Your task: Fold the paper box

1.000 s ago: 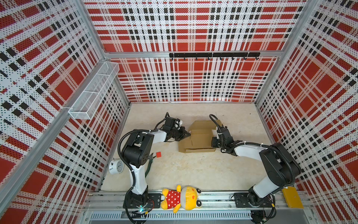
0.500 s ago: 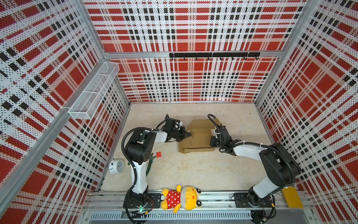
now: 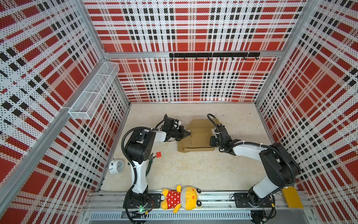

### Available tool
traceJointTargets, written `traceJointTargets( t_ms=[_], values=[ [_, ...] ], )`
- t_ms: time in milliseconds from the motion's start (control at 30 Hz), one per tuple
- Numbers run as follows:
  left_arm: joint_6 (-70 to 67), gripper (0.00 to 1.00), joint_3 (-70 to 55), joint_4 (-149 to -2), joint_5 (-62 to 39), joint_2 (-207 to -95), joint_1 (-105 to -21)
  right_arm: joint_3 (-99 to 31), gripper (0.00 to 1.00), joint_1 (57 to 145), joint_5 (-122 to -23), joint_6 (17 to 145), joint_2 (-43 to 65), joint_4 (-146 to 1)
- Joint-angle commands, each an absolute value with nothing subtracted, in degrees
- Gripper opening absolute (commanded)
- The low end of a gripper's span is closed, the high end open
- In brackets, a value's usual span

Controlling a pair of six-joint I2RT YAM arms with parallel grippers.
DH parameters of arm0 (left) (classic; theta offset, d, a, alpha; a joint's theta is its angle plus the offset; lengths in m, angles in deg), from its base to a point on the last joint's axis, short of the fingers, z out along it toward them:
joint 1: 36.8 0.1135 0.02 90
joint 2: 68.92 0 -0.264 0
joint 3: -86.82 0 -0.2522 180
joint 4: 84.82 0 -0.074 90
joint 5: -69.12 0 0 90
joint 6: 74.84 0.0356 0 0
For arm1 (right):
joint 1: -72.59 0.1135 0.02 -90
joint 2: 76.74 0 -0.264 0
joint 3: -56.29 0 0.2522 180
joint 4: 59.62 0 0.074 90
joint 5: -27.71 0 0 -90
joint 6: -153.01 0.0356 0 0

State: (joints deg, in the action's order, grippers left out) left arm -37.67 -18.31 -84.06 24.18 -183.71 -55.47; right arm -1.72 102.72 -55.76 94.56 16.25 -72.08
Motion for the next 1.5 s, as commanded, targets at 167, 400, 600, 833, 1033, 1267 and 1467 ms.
traceJointTargets(
  t_ms=[167,400,600,833,1033,1267,1467],
  values=[
    [-33.33,0.0,-20.35,-79.94,21.21,-170.59,-56.04,-3.52,0.12,99.29,-55.12,97.57,16.15,-70.65],
    [-30.11,0.0,-24.9,-77.94,16.61,-164.9,-58.54,-5.57,0.11,96.95,-52.57,100.68,16.08,-74.0],
    [-29.72,0.0,-25.4,-77.39,15.38,-165.16,-61.28,-6.3,0.11,95.47,-52.05,102.92,16.41,-74.99],
    [-30.45,0.0,-24.74,-76.53,14.67,-167.6,-61.92,-7.51,0.11,95.18,-50.75,103.22,16.91,-75.9],
    [-28.96,0.0,-24.22,-75.19,14.34,-168.73,-62.77,-7.05,0.11,95.18,-50.54,103.62,16.66,-75.67],
    [-26.89,0.0,-23.09,-73.67,14.85,-170.2,-63.09,-7.01,0.12,94.98,-51.15,103.97,16.07,-75.67],
    [-26.98,0.0,-20.72,-73.91,15.75,-171.49,-63.35,-6.27,0.12,95.17,-53.92,104.76,16.06,-74.75]
  ],
)
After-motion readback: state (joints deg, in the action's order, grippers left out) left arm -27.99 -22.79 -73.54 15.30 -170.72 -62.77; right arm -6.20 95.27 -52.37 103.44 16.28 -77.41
